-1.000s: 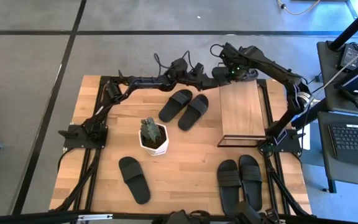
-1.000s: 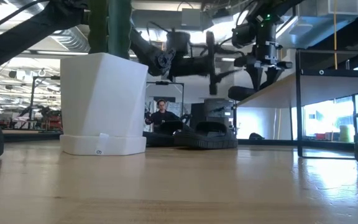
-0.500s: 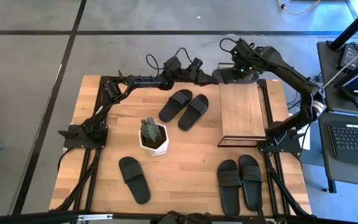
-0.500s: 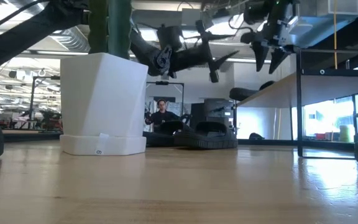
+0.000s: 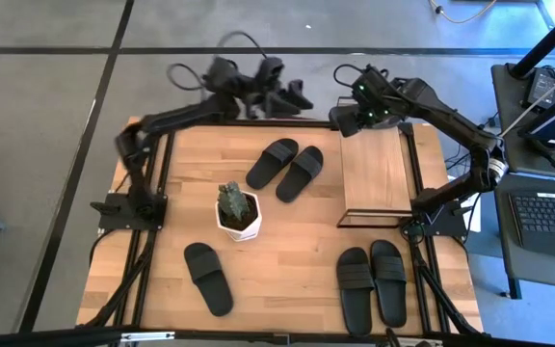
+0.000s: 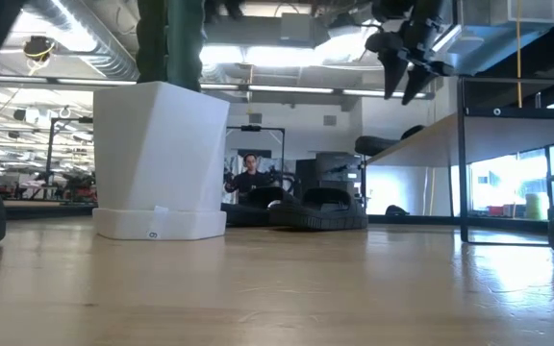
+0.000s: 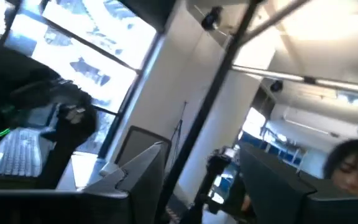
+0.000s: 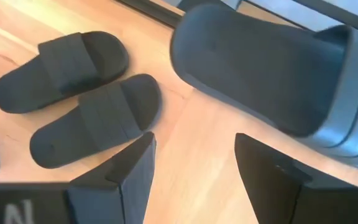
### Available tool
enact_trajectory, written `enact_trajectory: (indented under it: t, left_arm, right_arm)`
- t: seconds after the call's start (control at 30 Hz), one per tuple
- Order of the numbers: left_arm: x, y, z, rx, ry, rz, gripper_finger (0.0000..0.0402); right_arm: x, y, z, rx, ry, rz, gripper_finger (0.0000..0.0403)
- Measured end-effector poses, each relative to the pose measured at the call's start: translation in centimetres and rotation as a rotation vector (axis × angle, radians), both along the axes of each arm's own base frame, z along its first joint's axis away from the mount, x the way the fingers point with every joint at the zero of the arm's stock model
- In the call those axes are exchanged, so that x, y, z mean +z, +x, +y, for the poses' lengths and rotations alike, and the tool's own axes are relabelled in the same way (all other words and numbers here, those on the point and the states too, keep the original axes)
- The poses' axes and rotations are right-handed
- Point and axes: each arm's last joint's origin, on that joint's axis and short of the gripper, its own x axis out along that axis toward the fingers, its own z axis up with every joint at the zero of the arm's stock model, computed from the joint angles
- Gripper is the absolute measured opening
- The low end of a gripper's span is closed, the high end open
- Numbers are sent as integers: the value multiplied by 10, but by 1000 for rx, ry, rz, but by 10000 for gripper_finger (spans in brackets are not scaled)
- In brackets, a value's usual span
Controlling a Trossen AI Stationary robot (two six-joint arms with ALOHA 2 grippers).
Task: Pick and place slides into the shelf
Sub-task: Put the black slide on the shelf
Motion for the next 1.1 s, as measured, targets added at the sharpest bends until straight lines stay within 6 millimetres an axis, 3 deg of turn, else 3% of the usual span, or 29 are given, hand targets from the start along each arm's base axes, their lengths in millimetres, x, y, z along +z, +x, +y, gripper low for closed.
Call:
enact_trajectory:
  t: [0.2, 0.4, 0.5, 0.77, 1.1]
  left_arm:
    - [46, -54, -45, 133, 162, 57, 201]
    - [52, -106, -88, 520, 301, 270, 201]
    - [55, -121, -112, 587, 322, 326, 201]
    - [56, -131, -164, 492, 321, 362, 201]
    - [30, -115, -231, 290, 421, 507, 201]
  right_arm:
    - [2, 4, 1, 29, -28, -19, 220]
    - [2, 5, 0, 50, -44, -19, 220]
    - [3, 6, -1, 52, -53, -28, 220]
    - [5, 9, -3, 78, -93, -53, 220]
    - [8, 12, -6, 131, -149, -69, 220]
